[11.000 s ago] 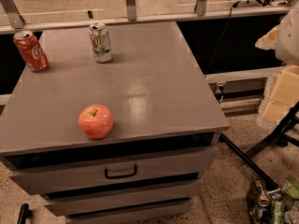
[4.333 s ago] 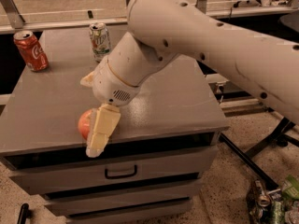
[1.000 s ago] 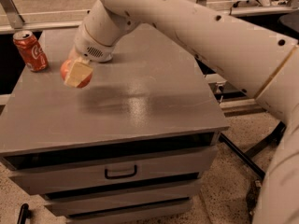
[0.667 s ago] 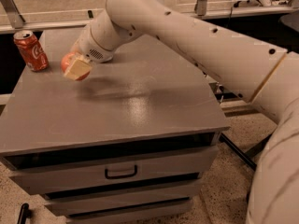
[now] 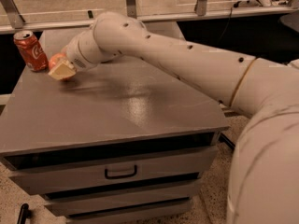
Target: Move apple near coke can
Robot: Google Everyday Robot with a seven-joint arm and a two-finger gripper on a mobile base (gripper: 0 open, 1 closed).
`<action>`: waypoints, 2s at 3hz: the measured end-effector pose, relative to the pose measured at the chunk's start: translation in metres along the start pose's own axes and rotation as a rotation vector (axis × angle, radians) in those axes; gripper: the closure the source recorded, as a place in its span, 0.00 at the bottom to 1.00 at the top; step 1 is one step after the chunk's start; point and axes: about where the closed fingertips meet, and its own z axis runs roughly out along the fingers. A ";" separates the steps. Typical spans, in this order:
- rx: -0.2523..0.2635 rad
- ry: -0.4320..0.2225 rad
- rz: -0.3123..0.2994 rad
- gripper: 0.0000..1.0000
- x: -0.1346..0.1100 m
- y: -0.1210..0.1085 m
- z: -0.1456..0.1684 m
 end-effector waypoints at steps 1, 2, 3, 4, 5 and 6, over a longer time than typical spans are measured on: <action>0.012 -0.042 0.029 1.00 -0.001 0.000 0.019; 0.003 -0.076 0.018 0.86 -0.008 0.002 0.031; -0.006 -0.111 -0.015 0.62 -0.017 0.003 0.037; -0.017 -0.148 -0.058 0.31 -0.027 0.005 0.038; -0.017 -0.154 -0.068 0.09 -0.027 0.006 0.036; -0.020 -0.154 -0.069 0.00 -0.027 0.007 0.037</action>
Offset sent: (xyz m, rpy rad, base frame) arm 0.0114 0.0443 -0.0034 0.1078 -0.0382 0.0480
